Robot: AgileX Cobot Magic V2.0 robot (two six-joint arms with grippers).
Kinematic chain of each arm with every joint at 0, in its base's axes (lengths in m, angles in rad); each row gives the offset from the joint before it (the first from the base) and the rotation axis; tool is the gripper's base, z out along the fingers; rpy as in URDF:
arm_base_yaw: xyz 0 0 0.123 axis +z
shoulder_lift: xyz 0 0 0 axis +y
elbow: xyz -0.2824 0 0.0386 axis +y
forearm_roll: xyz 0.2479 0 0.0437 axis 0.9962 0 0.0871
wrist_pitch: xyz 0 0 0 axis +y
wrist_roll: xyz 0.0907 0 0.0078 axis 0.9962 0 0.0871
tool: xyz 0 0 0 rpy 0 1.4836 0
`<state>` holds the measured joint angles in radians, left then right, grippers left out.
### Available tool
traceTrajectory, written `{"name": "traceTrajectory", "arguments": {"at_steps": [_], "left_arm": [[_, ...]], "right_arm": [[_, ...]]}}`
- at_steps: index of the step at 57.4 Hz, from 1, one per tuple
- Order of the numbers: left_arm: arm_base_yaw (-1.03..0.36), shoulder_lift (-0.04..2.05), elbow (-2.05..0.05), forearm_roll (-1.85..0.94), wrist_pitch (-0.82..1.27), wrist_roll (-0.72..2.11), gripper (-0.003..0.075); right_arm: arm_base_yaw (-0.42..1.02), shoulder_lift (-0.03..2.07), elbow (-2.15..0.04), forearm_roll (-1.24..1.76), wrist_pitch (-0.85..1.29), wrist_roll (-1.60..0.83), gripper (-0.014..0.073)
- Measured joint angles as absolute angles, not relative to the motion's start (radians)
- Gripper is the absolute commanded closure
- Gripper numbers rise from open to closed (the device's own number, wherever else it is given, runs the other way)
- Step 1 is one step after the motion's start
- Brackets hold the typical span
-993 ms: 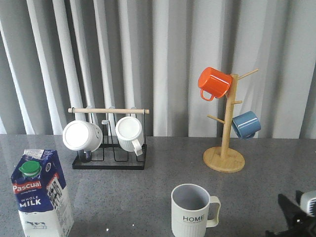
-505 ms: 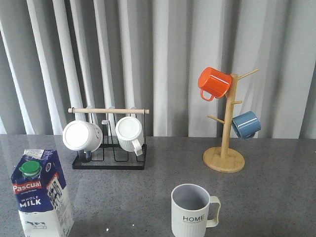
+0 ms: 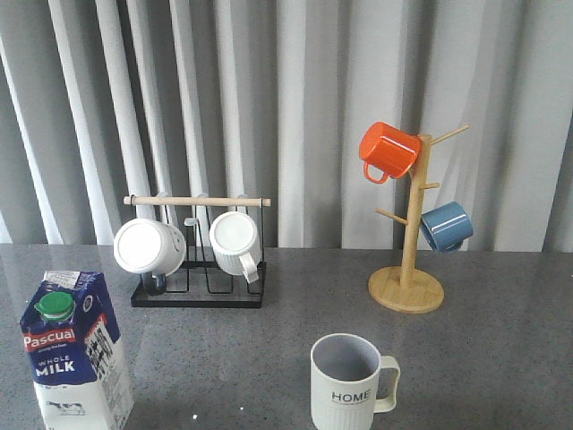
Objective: Place milk next to cup
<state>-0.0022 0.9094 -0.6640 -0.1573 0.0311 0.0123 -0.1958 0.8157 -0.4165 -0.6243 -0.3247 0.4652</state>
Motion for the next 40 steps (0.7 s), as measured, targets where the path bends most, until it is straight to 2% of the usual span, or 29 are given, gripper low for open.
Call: {"name": "traceTrajectory", "arguments": {"at_steps": [40], "left_arm": [[-0.002,0.909,-0.664,-0.157,0.031,0.012,0.0186]], "right_arm": [[-0.196,0.858,-0.416,-0.629,-0.324,0.462,0.0600]]}}
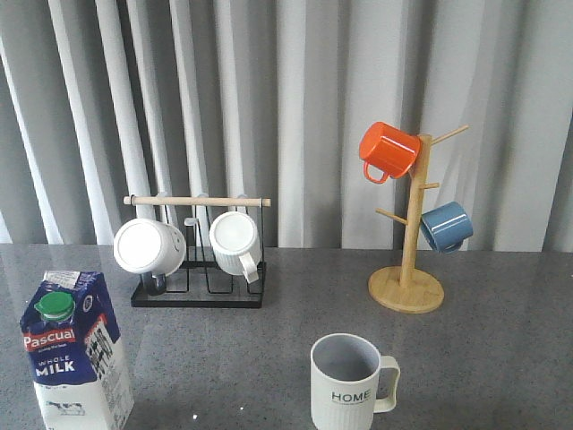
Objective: Place milk next to cup
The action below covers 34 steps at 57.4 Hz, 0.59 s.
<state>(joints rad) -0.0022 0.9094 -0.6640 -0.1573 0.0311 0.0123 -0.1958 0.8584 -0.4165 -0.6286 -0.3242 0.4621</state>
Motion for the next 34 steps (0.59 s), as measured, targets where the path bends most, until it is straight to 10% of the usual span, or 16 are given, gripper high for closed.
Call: {"name": "traceTrajectory", "arguments": {"at_steps": [21,34], "left_arm": [[-0.002,0.909,-0.664,-0.159,-0.036,0.011,0.0182],[-0.035,0.914,-0.664,-0.162,-0.038,-0.044,-0.0014]], "right_arm": [[-0.196,0.858,-0.416,-0.629,-0.324,0.462,0.0600],[-0.196,0.858,-0.416,-0.629,-0.324,0.462,0.0600]]}}
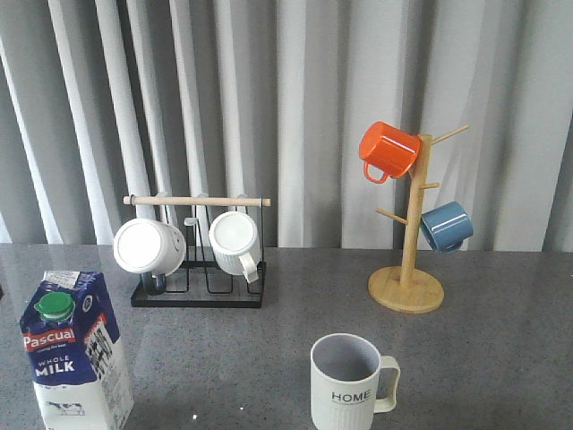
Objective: Place milk next to cup
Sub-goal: 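Lower the left gripper onto the milk carton's top and grasp it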
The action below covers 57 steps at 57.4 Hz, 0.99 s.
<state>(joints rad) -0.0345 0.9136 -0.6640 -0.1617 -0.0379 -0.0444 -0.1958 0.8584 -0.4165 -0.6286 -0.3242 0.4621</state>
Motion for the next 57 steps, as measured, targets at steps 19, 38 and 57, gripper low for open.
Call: {"name": "traceTrajectory", "arguments": {"at_steps": [19,38,57], "left_arm": [[-0.138,1.003,-0.664,-0.067,-0.183,-0.061,-0.0004],[-0.145,1.125,-0.664,-0.059,-0.280,-0.067,-0.0003],[-0.145,1.219,-0.664,0.050,-0.325,-0.174,0.0001]], "right_arm": [[-0.196,0.858,-0.416,-0.629,-0.324,0.462,0.0600],[-0.196,0.858,-0.416,-0.629,-0.324,0.462,0.0600],[-0.196,0.858,-0.416,-0.629,-0.324,0.462,0.0601]]}}
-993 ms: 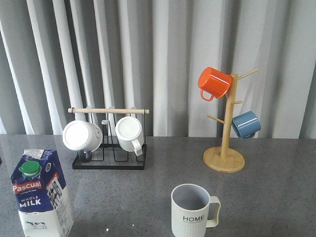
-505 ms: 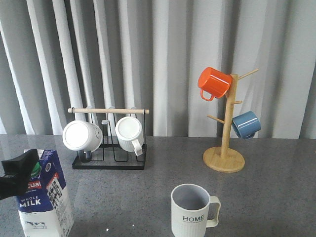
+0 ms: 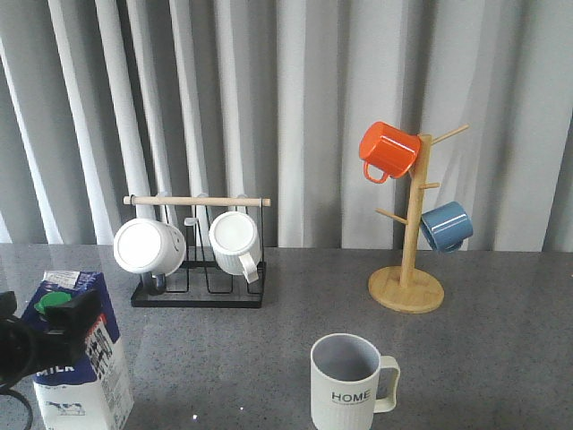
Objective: Place milk next to cup
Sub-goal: 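Lower the left gripper onto the milk carton's top and grasp it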
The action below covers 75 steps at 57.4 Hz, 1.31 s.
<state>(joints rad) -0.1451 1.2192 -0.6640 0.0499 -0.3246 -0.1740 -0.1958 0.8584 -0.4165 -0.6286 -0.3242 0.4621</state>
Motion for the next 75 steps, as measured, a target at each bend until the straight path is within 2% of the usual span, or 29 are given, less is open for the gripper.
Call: {"name": "traceTrajectory", "arguments": {"at_steps": [18,26,33,44,53,63,75], "left_arm": [[-0.145,1.314,-0.664,0.069,-0.348,-0.226,0.0003],[-0.145,1.338,-0.664,0.071,-0.347,-0.228,0.0032],[-0.145,1.346,-0.664,0.071,-0.349,-0.241,0.0148],[-0.145,1.346,-0.664,0.057,-0.351,-0.247,0.0416],[-0.145,1.346,-0.665,0.035,-0.359,-0.247,0.0551],[-0.145,1.346,-0.666,0.032,-0.358,-0.247,0.0629],[-0.145,1.346,-0.666,0.031,-0.359,-0.247,0.0642]], "right_arm": [[-0.196,0.858,-0.416,-0.629,-0.324,0.462,0.0600],[-0.196,0.858,-0.416,-0.629,-0.324,0.462,0.0600],[-0.196,0.858,-0.416,-0.629,-0.324,0.462,0.0600],[-0.196,0.858,-0.416,-0.629,-0.324,0.462,0.0600],[-0.196,0.858,-0.416,-0.629,-0.324,0.462,0.0600],[-0.196,0.858,-0.416,-0.629,-0.324,0.462,0.0600],[-0.196,0.858,-0.416,-0.629,-0.324,0.462,0.0600]]}}
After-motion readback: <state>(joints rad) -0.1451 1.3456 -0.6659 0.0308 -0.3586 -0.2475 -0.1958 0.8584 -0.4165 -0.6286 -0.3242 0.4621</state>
